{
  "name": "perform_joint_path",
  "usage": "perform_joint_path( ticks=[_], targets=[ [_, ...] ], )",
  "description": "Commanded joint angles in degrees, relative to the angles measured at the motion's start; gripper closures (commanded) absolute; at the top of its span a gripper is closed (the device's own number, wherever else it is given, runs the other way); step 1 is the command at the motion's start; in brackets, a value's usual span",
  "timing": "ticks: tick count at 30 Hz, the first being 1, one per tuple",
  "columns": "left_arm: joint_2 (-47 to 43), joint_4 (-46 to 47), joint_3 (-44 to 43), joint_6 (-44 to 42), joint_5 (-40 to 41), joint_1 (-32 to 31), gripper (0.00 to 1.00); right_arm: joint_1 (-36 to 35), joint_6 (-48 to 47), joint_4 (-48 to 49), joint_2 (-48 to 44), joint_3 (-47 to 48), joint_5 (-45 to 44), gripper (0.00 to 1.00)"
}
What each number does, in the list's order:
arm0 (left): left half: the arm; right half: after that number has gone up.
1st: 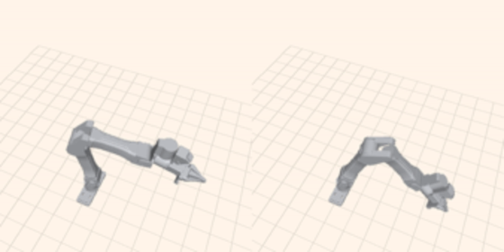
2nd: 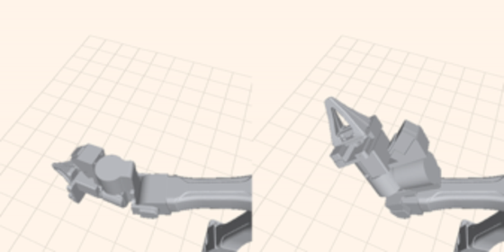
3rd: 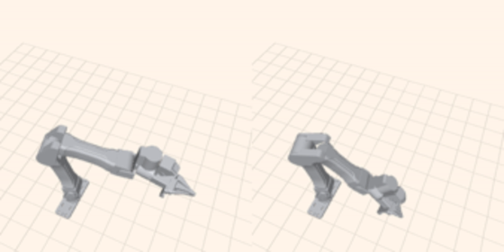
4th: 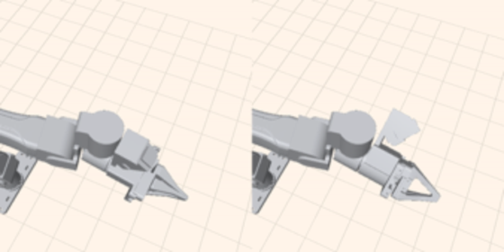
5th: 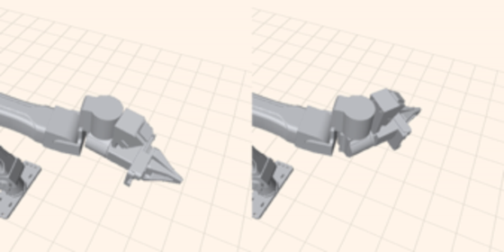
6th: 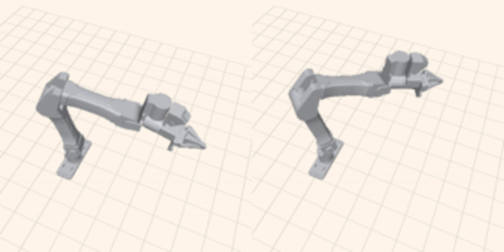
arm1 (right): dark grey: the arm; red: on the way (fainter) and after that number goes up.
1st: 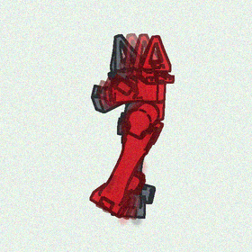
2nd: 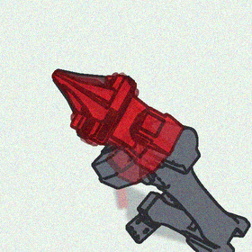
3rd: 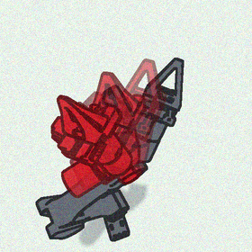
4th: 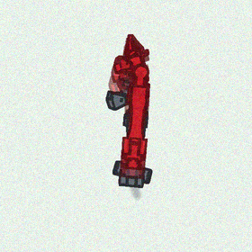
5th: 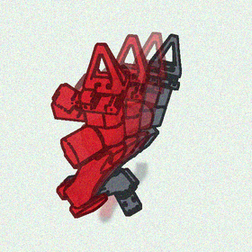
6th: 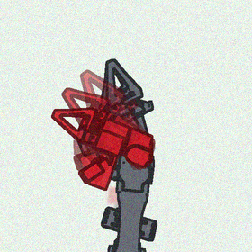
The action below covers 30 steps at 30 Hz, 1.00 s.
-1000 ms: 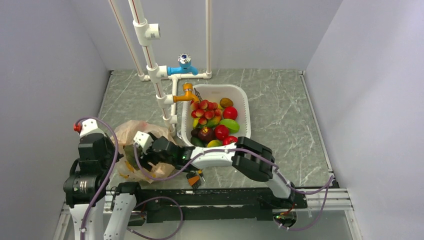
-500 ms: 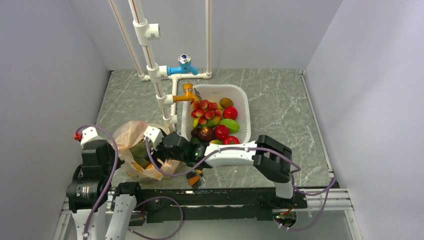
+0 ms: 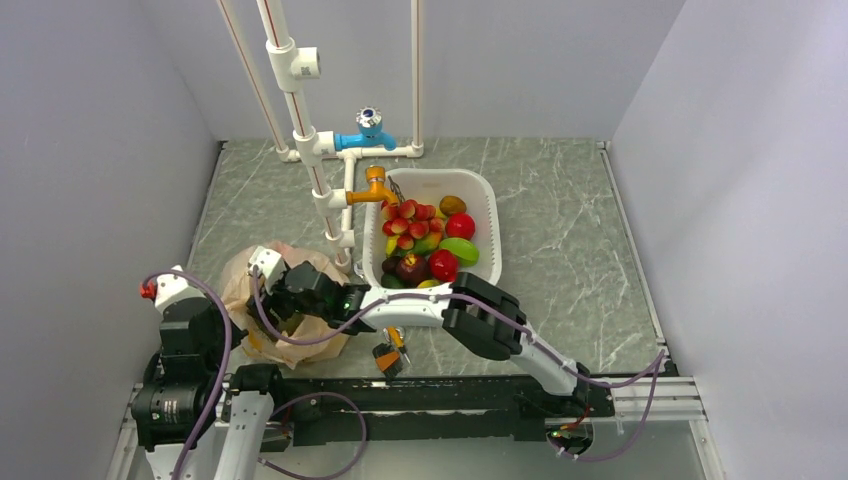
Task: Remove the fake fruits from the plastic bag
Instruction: Take out the fake fruit from the plastic bag.
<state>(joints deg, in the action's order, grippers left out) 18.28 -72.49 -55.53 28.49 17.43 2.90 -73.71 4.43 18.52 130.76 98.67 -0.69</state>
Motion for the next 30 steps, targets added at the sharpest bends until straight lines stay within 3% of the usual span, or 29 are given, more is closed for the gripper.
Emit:
perform_joint_path(
  ticks=[1,8,12,19,26,30],
  targets=[
    [-0.6,-0.9,-0.4,1.6,2.0,-0.1,1.0,0.2,1.1,0.4,0.5,-2.3,-1.0,0.36],
    [-0.4,-0.4,-0.3,1.0,1.5,-0.1,1.0,0.2,1.1,4.3,-16.8,-29.0,-7.5,0.38],
    [-0.7,0.5,0.1,-0.1,-0.4,-0.1,1.0,0.2,-0.4,3.6,-24.6,-35.6,-8.5,0.35],
    [-1.6,3.6,3.0,-1.4,-6.3,-0.1,1.0,0.1,-0.8,-0.3,-25.8,-29.2,-4.7,0.28],
    [-3.5,3.4,2.7,-1.4,-5.8,-0.2,1.0,-0.1,-1.8,-0.6,-24.0,-21.2,-1.2,0.26],
    [-4.3,3.5,2.6,-1.5,-6.2,-0.1,1.0,-0.2,1.8,1.6,-20.2,-17.2,3.6,0.36]
  ],
)
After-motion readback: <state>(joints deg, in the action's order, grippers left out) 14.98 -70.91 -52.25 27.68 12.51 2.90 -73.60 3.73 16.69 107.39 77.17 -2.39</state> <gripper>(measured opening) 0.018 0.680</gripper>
